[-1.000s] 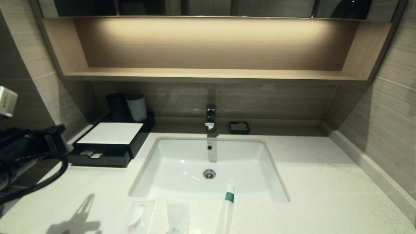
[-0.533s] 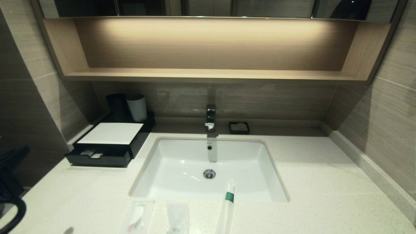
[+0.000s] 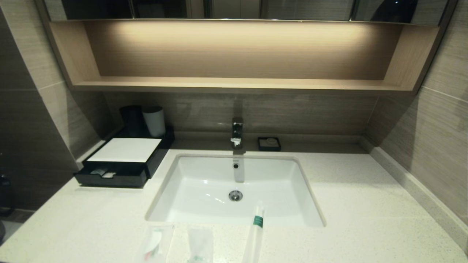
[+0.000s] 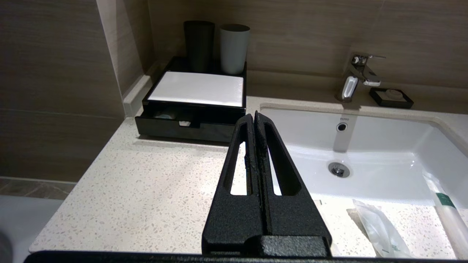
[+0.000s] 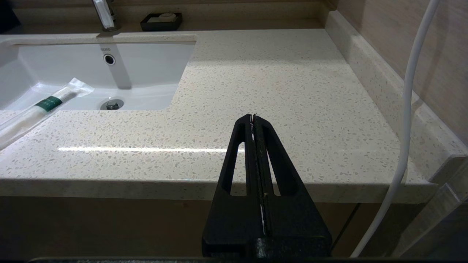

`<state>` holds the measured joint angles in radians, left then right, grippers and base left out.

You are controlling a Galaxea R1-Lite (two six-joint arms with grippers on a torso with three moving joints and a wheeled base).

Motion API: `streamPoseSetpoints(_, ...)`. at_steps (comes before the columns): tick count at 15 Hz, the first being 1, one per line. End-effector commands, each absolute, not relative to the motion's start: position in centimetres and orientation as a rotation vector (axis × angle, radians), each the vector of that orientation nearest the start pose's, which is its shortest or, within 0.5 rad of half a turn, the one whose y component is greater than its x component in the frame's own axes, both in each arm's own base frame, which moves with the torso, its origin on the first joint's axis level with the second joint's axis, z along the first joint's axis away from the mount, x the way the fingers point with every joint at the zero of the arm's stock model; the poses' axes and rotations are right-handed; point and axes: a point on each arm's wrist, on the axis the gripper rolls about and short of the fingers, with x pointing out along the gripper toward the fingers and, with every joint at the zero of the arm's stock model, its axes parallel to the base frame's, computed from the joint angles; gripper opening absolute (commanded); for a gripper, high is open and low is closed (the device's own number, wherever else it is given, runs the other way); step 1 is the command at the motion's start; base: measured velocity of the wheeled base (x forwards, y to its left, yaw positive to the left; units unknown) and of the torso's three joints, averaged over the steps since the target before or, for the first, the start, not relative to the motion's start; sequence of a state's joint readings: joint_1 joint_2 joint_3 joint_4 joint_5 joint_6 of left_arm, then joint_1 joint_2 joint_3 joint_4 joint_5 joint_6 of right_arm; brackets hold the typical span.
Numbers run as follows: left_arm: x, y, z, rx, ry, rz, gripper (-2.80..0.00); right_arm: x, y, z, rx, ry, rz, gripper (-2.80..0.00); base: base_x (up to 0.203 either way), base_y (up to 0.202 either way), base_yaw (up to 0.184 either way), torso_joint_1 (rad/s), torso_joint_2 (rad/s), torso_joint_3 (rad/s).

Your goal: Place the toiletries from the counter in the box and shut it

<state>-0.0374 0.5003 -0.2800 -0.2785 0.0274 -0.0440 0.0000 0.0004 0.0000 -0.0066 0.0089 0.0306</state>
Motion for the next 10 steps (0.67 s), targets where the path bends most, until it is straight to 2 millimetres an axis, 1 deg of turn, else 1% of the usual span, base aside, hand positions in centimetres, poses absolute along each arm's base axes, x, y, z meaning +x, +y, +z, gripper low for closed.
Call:
streamPoseSetpoints(1,0.3,0.1,18.1,-0.047,-0.128,-0.011,-2.80,-2.3,0.0,7.6,0.031,-0.005,0.010,-2.80,0.000,0.000,0.000,0.000,0.00,0.000)
streamPoseSetpoints(3,-1.0,0.1,17.2,-0.046,-0.111,-0.011,-2.80,-2.3,0.0,7.6,0.031,-0.006,0.009,-2.80,0.000,0.000,0.000,0.000,0.00,0.000)
streamPoseSetpoints(5,-1.9,0.1,16.0,-0.017,-0.102,0.001,-2.80,-2.3,0.0,7.6,0.031,-0.006,0.009,-2.80,0.000,0.000,0.000,0.000,0.00,0.000)
streamPoseSetpoints(7,-2.3,0.1,15.2,0.027,-0.107,0.019,-2.80,-2.3,0.0,7.6,0.031,-0.006,0.009,-2.80,0.000,0.000,0.000,0.000,0.00,0.000)
streamPoseSetpoints(10,-2.4,0.1,14.9,0.032,-0.113,0.020,-2.80,-2.3,0.0,7.6,0.031,-0.006,0.009,-2.80,0.000,0.000,0.000,0.000,0.00,0.000)
